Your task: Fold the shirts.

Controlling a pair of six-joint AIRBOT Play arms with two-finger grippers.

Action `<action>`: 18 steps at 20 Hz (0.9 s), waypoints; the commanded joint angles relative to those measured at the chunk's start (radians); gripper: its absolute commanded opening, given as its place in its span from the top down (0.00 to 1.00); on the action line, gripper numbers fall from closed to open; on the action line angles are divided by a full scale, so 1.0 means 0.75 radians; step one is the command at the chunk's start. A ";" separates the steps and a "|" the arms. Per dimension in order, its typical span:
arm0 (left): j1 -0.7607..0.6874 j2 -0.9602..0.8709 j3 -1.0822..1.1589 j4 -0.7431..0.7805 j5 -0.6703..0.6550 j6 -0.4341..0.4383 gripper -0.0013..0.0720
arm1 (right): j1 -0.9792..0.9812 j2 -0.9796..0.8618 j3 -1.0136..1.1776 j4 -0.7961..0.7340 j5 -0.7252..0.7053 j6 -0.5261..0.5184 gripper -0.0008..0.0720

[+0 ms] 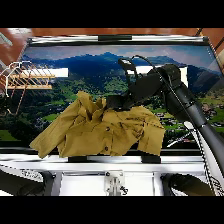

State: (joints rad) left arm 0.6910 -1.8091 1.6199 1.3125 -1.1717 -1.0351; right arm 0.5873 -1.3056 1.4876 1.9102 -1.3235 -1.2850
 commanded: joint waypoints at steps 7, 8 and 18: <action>-0.017 -0.079 0.002 -0.025 -0.033 0.003 0.46 | 0.001 -0.001 -0.001 -0.006 -0.003 0.002 0.87; -0.016 -0.079 0.002 -0.025 -0.033 0.003 0.51 | 0.001 -0.001 -0.001 -0.010 -0.004 0.002 0.87; -0.045 0.066 0.148 -0.030 -0.080 -0.149 0.92 | 0.001 0.000 0.000 -0.016 -0.022 0.001 0.87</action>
State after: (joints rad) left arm 0.6651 -1.8057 1.6829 1.2922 -1.2274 -1.1019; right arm 0.5873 -1.3056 1.4876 1.9015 -1.3254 -1.2835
